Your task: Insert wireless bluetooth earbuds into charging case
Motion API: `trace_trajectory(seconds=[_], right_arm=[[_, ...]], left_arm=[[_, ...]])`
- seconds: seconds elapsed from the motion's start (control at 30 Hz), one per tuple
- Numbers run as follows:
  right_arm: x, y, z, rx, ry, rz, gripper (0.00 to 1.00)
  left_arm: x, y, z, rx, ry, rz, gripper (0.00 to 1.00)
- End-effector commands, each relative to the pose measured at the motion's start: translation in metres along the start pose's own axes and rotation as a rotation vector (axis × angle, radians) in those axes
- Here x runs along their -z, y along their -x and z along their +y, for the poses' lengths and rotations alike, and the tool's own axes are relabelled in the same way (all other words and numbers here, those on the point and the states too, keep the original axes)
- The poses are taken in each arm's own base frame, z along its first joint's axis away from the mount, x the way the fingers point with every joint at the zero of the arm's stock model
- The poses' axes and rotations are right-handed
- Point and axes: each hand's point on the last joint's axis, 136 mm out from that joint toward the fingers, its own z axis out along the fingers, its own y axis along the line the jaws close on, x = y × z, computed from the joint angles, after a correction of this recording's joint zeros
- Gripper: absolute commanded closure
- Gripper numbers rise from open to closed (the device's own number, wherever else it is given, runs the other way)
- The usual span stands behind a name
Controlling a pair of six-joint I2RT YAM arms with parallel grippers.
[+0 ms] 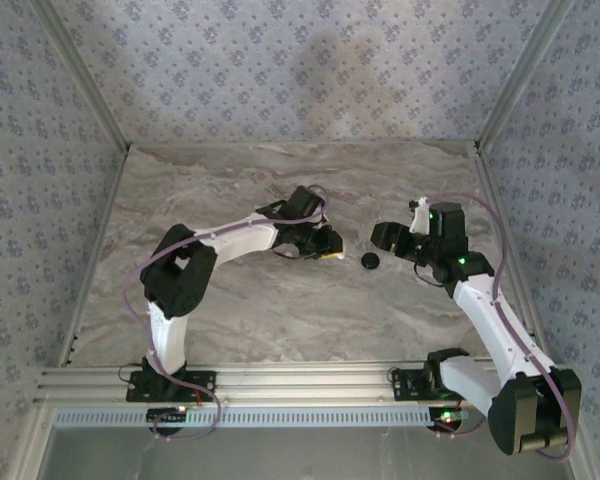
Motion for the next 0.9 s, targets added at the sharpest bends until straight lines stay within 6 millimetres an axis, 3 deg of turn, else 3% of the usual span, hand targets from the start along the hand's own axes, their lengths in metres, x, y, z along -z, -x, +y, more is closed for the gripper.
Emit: trace_trajectory(seconds=[0.0, 0.23, 0.47, 0.7, 0.87], right_arm=[[0.001, 0.001, -0.004, -0.015, -0.019, -0.012, 0.37], [0.001, 0.002, -0.002, -0.014, -0.007, -0.012, 0.37], [0.005, 0.000, -0.001, -0.014, -0.010, -0.011, 0.37], [0.009, 0.000, -0.001, -0.007, -0.017, -0.021, 0.36], [0.010, 0.001, -0.003, 0.003, -0.032, -0.026, 0.33]], left_arm=[[-0.010, -0.007, -0.012, 0.052, -0.023, 0.046, 0.84], [-0.033, -0.013, -0.010, 0.082, -0.020, 0.086, 0.82], [-0.043, -0.018, 0.007, 0.101, 0.041, 0.128, 0.77], [-0.036, -0.020, 0.025, 0.094, 0.126, 0.139, 0.60], [-0.013, -0.011, 0.036, 0.048, 0.212, 0.106, 0.50]])
